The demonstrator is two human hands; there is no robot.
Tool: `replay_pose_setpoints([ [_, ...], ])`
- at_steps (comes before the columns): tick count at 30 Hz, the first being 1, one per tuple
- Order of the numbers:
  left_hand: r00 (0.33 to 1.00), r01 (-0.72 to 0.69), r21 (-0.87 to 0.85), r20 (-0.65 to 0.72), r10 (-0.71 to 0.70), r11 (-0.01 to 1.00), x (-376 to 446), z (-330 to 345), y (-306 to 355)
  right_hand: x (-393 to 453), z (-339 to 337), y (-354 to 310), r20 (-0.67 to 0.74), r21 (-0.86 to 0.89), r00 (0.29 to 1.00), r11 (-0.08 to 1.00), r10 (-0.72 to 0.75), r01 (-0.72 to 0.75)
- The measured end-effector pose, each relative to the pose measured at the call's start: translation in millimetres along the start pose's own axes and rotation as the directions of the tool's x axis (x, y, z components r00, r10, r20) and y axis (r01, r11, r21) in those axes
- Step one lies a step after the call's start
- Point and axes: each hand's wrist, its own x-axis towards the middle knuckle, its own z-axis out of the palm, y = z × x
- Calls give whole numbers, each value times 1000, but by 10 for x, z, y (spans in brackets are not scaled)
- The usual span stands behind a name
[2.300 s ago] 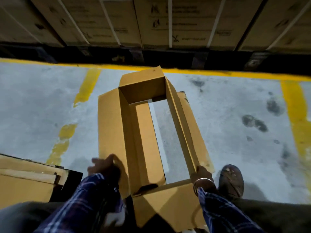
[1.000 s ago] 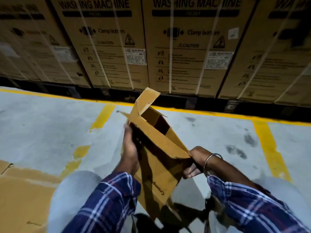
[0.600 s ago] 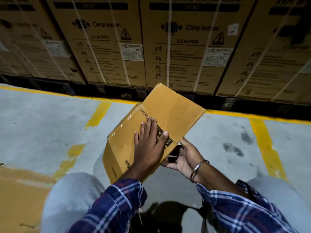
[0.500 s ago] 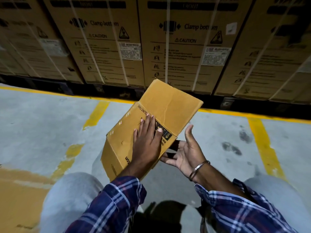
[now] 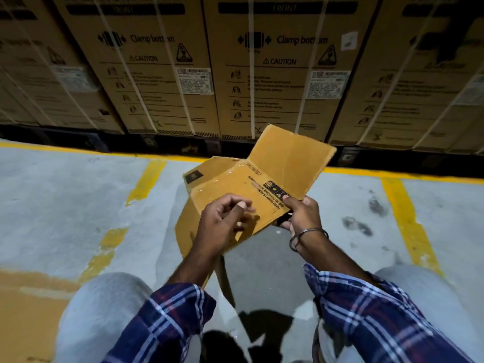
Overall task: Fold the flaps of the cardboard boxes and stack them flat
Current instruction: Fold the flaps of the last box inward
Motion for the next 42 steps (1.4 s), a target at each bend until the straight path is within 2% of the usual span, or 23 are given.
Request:
replay_pose_setpoints([
  [3,972,120,-39,206,-110,992,-174,94,163,63,-4,-115,-31,43,998,998,-46,48],
  [5,894,302,41,335,-298,952,-243,138,129,84,-1,-137,-35,87,999,996,-34,37],
  [7,809,461,107,356,-467,881,-300,187,8,106,-11,-147,-34,130,999,991,-14,19],
  [8,793,522,68,329,-513,850,-317,206,-53,110,-13,-162,-34,141,999,990,-11,15],
  [10,821,561,-147,229,-523,815,-323,215,-128,94,-30,-205,-28,139,1000,990,-11,15],
  [13,865,414,-529,-25,-501,741,-251,209,-110,65,-43,-226,0,69,1000,998,-7,7],
  [15,836,290,-635,-197,-513,716,-191,181,-80,74,-52,-188,42,-26,999,1000,5,-4],
  [17,808,198,-702,-278,-519,684,-129,141,-56,107,-95,-122,80,-206,997,978,-16,33],
  [18,797,168,-733,-293,-528,659,-95,103,-46,115,-132,-101,103,-359,993,929,-60,94],
  [19,786,147,-755,-303,-539,639,-71,45,-44,98,-178,-108,124,-552,984,816,-125,173],
  [21,767,125,-762,-332,-550,635,-28,-76,-41,77,-290,-161,158,-873,953,415,-259,258],
  [22,762,122,-754,-345,-548,645,-7,-128,-45,63,-339,-210,154,-936,939,260,-308,238],
  [24,756,128,-742,-356,-549,658,33,-192,-67,10,-386,-300,199,-956,919,140,-341,259],
  [25,747,134,-747,-356,-562,652,44,-195,-71,-75,-372,-345,247,-937,926,173,-286,303],
  [26,736,133,-763,-352,-579,633,44,-197,-66,-160,-333,-354,286,-896,941,299,-181,329],
  [27,722,129,-780,-350,-597,613,53,-198,-86,-243,-283,-330,318,-827,948,483,-23,289],
  [28,715,123,-794,-345,-608,595,61,-196,-104,-323,-219,-296,344,-759,927,626,147,182],
  [29,716,124,-799,-339,-610,589,59,-193,-126,-373,-157,-236,357,-724,888,687,291,66],
  [31,732,151,-788,-316,-603,597,40,-161,-145,-400,-64,-65,341,-713,836,698,430,-69],
  [33,746,181,-776,-291,-598,604,26,-128,-146,-377,-7,88,332,-619,828,767,452,-171],
  [36,749,221,-746,-283,-599,628,21,-108,-134,-246,35,193,301,-235,874,918,381,-319],
  [39,742,262,-731,-265,-616,630,13,-106,-164,-51,73,227,179,84,924,931,337,-356],
  [42,736,281,-738,-245,-631,614,1,-62,-175,100,116,259,90,198,942,921,323,-334],
])
